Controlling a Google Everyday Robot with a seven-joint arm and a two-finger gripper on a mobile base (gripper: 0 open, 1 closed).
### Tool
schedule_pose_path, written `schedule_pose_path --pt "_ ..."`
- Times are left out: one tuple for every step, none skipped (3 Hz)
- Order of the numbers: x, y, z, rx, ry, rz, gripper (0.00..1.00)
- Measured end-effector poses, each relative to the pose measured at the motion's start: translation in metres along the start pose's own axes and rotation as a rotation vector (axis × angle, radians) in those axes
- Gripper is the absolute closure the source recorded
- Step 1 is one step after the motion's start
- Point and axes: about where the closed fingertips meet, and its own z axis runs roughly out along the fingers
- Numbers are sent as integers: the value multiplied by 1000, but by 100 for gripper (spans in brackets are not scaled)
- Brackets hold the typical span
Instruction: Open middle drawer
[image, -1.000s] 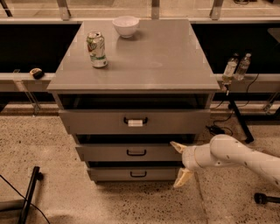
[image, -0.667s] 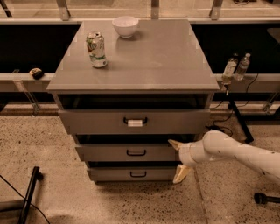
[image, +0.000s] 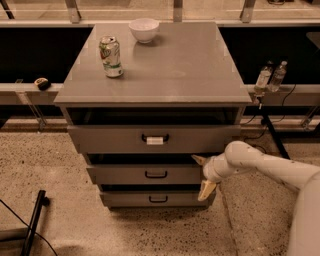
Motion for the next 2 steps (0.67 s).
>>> schedule_pose_path --pt "17 -10 14 -31 28 13 3" --pt "24 -16 21 -45 44 20 17"
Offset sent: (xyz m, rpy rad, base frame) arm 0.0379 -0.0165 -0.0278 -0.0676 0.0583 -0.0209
